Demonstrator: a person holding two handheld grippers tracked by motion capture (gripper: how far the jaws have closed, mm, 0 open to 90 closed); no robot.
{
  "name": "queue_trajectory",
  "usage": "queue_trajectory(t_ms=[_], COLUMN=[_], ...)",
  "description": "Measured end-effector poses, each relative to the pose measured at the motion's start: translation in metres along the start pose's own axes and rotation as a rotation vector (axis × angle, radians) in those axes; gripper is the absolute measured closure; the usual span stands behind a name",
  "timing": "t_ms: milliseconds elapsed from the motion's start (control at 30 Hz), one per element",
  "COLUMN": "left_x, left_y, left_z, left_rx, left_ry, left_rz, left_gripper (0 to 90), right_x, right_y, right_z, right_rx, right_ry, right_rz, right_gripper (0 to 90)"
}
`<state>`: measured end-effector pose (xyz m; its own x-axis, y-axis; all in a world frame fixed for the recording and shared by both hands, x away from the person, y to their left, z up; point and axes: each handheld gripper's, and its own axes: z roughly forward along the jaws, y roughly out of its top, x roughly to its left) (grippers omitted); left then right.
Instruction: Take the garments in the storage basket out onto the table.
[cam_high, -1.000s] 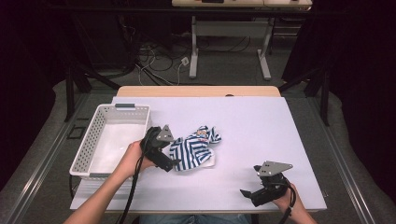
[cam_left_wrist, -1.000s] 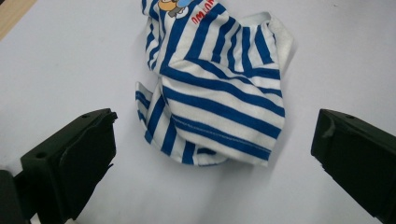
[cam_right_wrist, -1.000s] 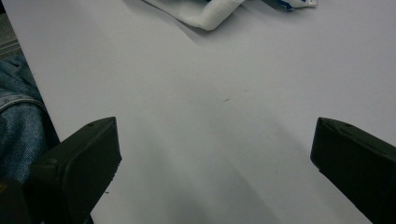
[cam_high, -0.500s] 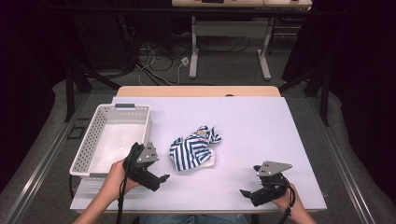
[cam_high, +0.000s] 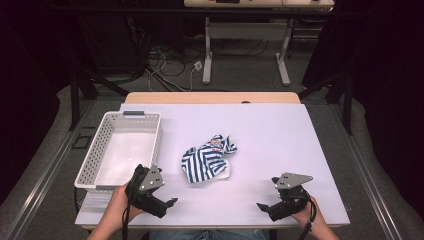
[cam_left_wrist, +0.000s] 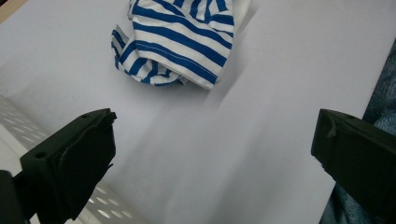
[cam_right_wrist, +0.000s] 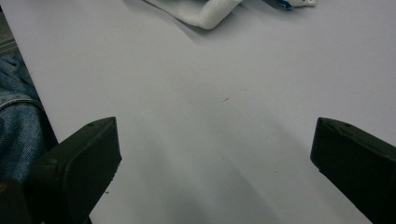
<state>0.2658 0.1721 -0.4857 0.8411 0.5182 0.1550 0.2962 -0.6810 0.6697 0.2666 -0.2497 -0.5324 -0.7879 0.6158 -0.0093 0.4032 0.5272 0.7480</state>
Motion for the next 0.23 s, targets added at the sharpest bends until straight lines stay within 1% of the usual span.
queue_trajectory(t_ms=[100, 167, 233], left_x=[-0.0034, -0.0048, -0.0055], left_y=[-0.0020, -0.0031, -0.0036], left_z=[-0.0010, -0.0003, 0.0003], left_rx=[-0.005, -0.013, -0.014], left_ry=[0.005, 0.015, 0.009], left_rz=[0.019, 0.020, 0.018], left_gripper=[0.0, 0.0, 0.0], right_x=[0.0005, 0.0004, 0.0004], right_y=[0.0002, 0.0000, -0.0003], right_z=[0.0002, 0.0004, -0.0001], right_rx=[-0.004, -0.007, -0.005], right_ry=[0.001, 0.005, 0.000], right_rz=[-0.004, -0.005, -0.001], right_gripper=[1.3, 1.2, 1.2])
